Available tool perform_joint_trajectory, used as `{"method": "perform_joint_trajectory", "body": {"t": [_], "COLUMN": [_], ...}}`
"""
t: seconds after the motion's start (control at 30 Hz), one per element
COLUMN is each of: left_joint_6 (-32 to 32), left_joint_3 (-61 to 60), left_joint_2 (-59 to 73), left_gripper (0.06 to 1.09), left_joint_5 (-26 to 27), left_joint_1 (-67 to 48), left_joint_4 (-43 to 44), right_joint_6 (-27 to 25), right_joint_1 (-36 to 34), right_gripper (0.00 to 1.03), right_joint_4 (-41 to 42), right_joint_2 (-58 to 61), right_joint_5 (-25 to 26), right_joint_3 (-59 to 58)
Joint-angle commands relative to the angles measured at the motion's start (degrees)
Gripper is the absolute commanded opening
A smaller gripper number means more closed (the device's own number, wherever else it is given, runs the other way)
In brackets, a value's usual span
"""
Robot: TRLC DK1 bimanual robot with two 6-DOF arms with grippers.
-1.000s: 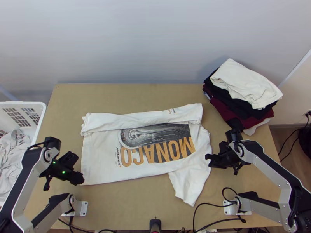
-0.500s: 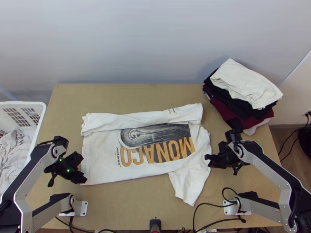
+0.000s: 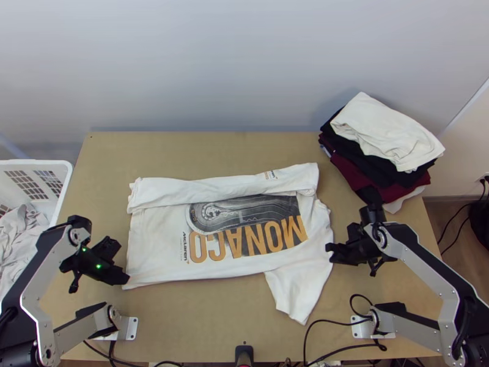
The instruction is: Fold the t-shirt
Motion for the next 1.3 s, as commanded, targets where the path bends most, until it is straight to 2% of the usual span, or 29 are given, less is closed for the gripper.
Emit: {"method": "perform_joint_trajectory", "body": {"t": [0.0, 0.3, 0.7, 1.27], "left_joint_6": [1.3, -6.9, -11.9, -19.2], "left_joint_3": [2.4, 10.8, 17.2, 37.4], "left_joint_2": [0.4, -1.0, 3.1, 16.7], "left_gripper": [0.1, 0.1, 0.1, 0.1], "left_joint_5": [0.0, 4.9, 5.9, 5.9], "left_joint_1": [0.9, -3.3, -4.3, -7.0], "left_joint_4": [-0.4, -0.8, 4.2, 6.2], "right_joint_6": [-1.0, 1.9, 1.3, 1.4], "right_joint_1": [-0.2, 5.1, 6.2, 6.0], "right_gripper": [0.03, 0.03, 0.03, 0.03], "right_joint_4": [-0.9, -3.3, -2.9, 2.3], "right_joint_2": [-1.4, -7.7, -8.8, 4.4], "right_joint_5": [1.2, 1.2, 1.3, 2.1], "right_joint_3": [-0.4, 7.9, 14.8, 29.7]}}
